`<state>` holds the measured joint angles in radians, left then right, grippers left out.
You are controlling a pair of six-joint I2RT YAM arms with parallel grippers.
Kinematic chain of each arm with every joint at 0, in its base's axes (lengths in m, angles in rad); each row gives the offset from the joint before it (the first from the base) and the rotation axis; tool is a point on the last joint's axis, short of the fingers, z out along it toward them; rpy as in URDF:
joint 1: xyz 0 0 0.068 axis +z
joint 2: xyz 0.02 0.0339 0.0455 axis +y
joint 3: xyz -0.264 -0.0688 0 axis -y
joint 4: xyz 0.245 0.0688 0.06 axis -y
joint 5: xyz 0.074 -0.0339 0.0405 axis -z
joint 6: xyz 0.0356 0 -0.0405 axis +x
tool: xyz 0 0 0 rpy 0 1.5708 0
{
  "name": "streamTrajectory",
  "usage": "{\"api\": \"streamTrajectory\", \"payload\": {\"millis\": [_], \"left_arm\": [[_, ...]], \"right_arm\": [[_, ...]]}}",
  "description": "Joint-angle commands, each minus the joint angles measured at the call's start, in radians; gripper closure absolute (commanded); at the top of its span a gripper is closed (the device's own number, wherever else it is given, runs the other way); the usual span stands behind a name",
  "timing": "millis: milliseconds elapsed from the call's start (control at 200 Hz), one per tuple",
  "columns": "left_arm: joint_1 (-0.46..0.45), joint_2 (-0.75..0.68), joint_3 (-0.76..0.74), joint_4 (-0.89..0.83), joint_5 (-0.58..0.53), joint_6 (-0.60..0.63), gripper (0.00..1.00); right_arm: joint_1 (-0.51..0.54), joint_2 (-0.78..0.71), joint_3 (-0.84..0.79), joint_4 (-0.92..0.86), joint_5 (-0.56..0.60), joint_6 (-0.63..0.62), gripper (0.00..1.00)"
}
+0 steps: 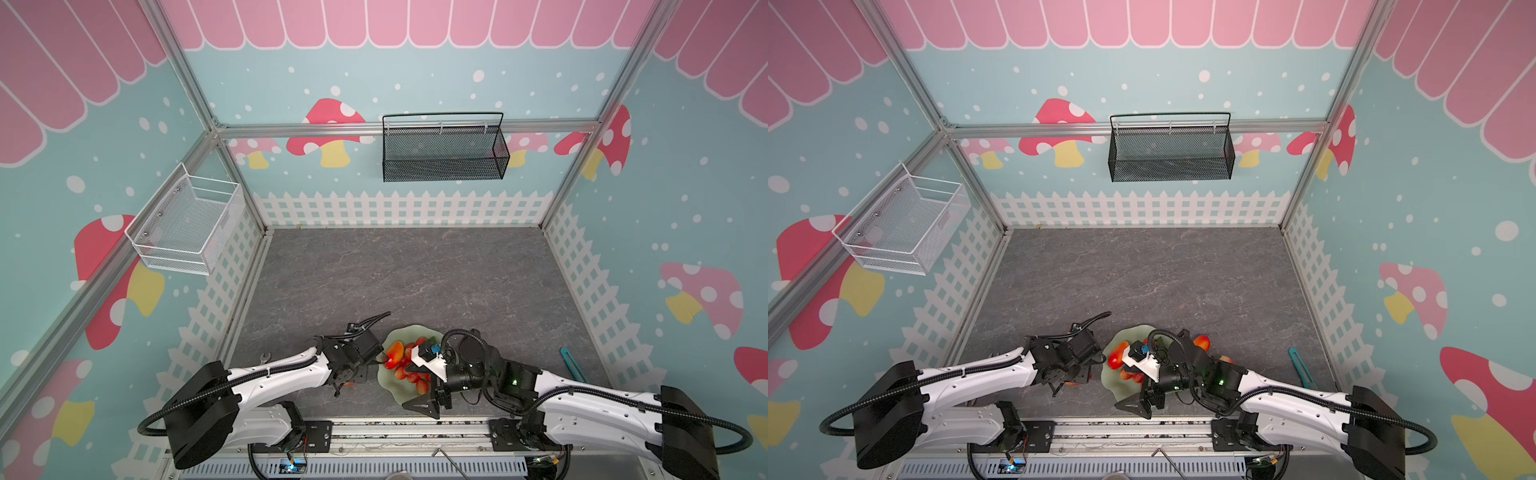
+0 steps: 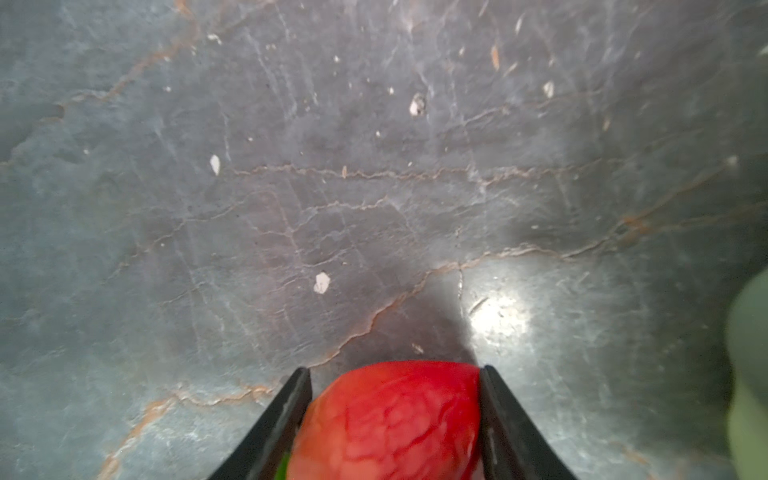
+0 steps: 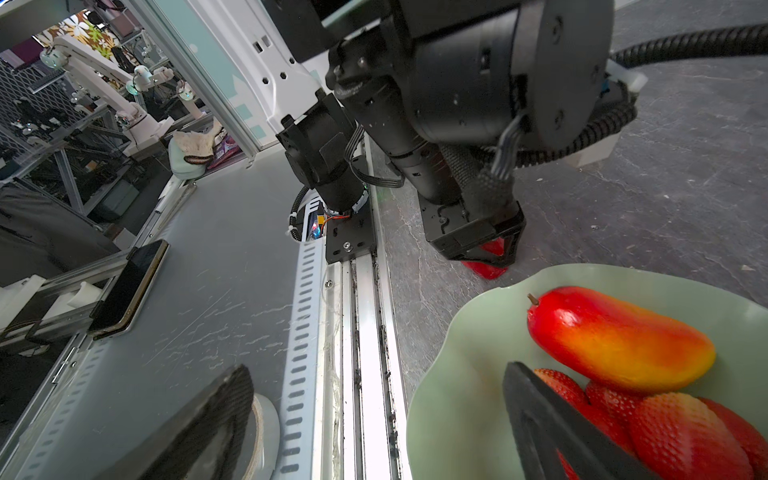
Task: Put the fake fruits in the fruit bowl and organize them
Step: 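Grasp the red strawberry-shaped fruit beside the bowl with the left gripper, then lower the red fruit into the bowl with left gripper while right releases stem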
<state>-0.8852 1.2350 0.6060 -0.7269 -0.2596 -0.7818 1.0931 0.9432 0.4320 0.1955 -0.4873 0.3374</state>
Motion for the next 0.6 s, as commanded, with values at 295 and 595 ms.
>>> {"api": "streamTrajectory", "payload": {"millis": [295, 595], "left_arm": [[0.063, -0.139, -0.023, -0.011, -0.043, 0.004, 0.54], [0.067, -0.174, -0.035, 0.015, -0.054, -0.01, 0.63]], "right_arm": [[-0.009, -0.05, 0.016, -0.024, 0.131, 0.012, 0.03], [-0.01, -0.057, 0.018, -0.033, 0.128, 0.017, 0.03]]}}
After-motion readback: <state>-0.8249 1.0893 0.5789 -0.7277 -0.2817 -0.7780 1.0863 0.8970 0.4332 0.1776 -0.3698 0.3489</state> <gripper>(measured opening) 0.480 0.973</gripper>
